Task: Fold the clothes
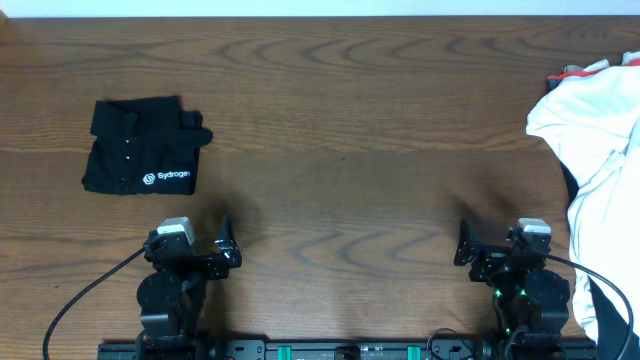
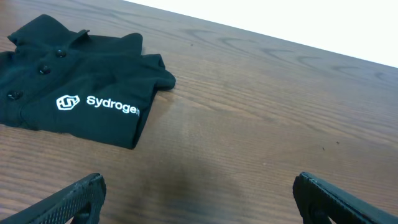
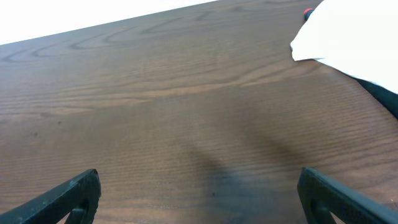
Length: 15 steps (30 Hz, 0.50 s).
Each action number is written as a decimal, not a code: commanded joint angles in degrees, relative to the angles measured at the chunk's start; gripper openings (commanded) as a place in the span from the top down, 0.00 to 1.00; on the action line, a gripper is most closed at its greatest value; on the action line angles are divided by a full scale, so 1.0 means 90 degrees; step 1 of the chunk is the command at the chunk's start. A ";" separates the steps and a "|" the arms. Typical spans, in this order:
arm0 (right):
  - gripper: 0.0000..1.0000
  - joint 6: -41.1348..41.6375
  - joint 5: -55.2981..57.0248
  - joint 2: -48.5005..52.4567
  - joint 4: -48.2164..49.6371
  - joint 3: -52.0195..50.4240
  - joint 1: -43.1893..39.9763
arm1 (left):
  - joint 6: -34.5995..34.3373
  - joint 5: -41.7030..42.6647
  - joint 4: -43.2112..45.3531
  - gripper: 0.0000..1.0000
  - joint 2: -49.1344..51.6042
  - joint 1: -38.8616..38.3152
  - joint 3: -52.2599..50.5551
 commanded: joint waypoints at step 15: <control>0.01 0.0066 0.0070 -0.0051 -0.0007 -0.0019 -0.0083 | 0.0085 -0.0049 0.0027 0.02 -0.0041 -0.0027 -0.0143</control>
